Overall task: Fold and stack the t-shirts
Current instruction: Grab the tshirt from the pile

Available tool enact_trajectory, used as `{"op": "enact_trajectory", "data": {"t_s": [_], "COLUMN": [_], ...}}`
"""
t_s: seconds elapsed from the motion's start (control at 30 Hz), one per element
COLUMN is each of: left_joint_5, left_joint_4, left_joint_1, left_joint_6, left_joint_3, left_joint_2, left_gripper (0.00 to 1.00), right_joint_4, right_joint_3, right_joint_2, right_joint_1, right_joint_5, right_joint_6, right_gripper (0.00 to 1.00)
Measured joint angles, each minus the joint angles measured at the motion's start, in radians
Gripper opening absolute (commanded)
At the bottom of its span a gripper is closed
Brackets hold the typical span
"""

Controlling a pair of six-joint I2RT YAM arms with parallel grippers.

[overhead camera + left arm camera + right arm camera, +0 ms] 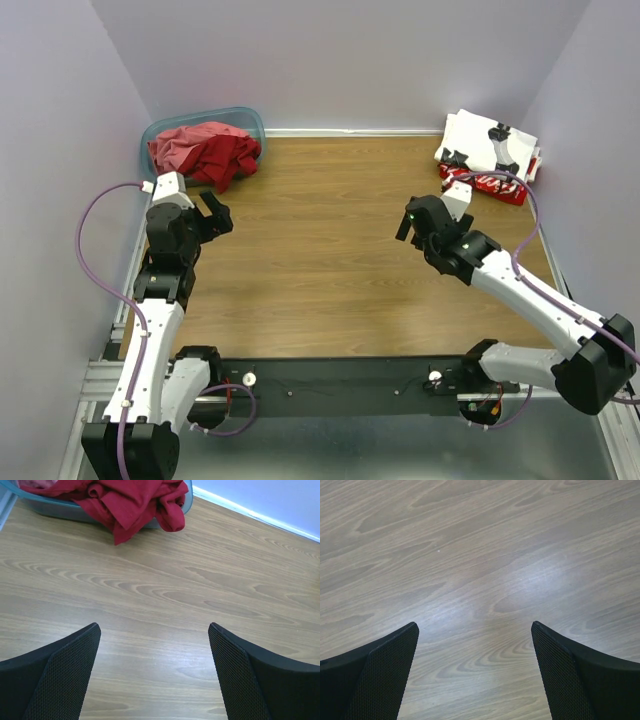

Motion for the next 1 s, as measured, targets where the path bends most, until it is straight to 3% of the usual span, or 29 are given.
{"op": "enact_trajectory", "data": {"t_s": [0.27, 0.53, 1.0], "left_joint_5": [-0.018, -0.022, -0.087], "left_joint_4": [0.012, 0.021, -0.020], "left_joint_1": [0.000, 0.000, 0.029], "left_joint_6": [0.009, 0.018, 0.141], "left_joint_3": [0.044, 0.139, 0.761], "left_joint_2": [0.027, 0.184, 0.867], "left_gripper": [0.97, 0.97, 0.97], "right_joint_4": [0.000, 0.002, 0.005], "right_joint_3": [-0.056, -0.074, -0.074], "right_joint_2": [-0.093, -0.100, -0.077], "right_joint_1": [0.000, 0.000, 0.000], "right_joint_5": [0.063, 0.066, 0.032], "right_joint_6": [0.020, 0.040, 0.099], "right_gripper": [1.00, 1.00, 1.00]}}
